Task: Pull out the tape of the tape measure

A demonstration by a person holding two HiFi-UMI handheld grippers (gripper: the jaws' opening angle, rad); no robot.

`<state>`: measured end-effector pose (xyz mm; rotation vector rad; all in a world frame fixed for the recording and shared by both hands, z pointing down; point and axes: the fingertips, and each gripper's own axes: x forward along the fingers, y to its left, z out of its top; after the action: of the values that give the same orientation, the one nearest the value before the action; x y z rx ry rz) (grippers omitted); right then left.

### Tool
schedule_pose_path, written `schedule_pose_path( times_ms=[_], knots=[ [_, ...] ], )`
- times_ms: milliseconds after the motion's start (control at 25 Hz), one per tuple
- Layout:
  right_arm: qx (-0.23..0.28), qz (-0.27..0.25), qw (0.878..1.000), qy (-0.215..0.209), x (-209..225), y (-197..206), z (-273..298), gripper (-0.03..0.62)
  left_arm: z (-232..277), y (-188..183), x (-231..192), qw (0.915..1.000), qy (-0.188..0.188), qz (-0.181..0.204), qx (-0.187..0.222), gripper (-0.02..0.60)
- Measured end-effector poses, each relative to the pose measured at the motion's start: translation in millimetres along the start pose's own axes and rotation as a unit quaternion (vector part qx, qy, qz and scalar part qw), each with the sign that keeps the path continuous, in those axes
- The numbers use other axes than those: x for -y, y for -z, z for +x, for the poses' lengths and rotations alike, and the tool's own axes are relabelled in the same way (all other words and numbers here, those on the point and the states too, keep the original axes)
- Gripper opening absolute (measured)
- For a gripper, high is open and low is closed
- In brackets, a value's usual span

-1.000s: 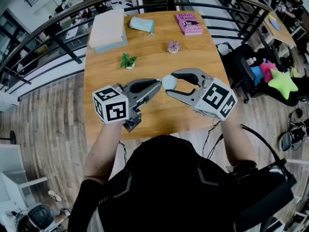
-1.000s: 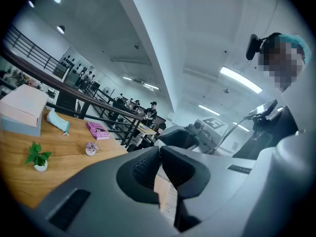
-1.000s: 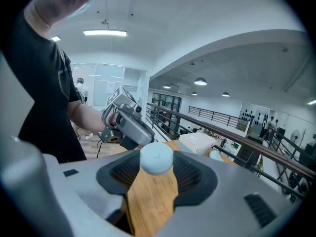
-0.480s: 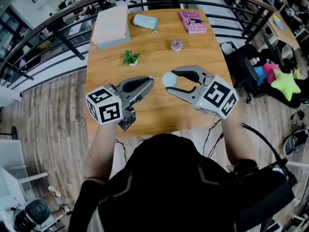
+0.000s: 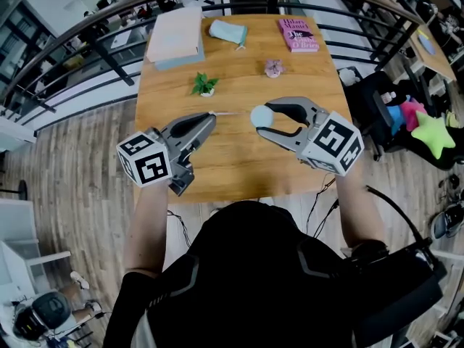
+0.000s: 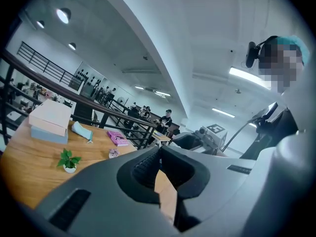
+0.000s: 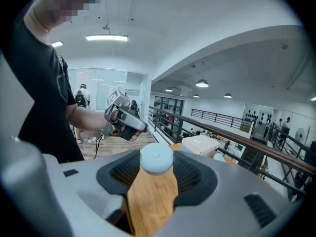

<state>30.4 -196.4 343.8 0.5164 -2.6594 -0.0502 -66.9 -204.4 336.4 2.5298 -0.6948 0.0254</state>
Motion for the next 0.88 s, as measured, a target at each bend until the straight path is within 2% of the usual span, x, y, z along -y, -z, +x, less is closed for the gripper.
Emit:
schedule_pose_path(
  times_ms=[240, 480, 640, 880],
  knots=[
    [-0.002, 0.005, 1.0, 0.015, 10.1, 1.7, -6.5, 0.222, -30.7, -5.1, -20.7, 0.9991, -0.036, -0.008, 0.02, 0.037],
    [-0.012, -0.003, 1.0, 0.017, 10.9, 8.5, -3.6, 0.222, -45.2, -3.5, -29.9, 0.9978, -0.063, -0.002, 0.022, 0.037],
    [-0.014, 0.014, 0.999, 0.03, 21.2, 16.3, -6.3, 0.222, -58.4, -8.4, -34.8, 0.9965, -0.074, -0.006, 0.038, 0.037],
    [-0.013, 0.024, 0.999, 0.039, 28.0, 22.1, -13.0, 0.222, -69.0, -4.5, -43.5, 0.9954, -0.088, -0.01, 0.037, 0.037]
  ],
)
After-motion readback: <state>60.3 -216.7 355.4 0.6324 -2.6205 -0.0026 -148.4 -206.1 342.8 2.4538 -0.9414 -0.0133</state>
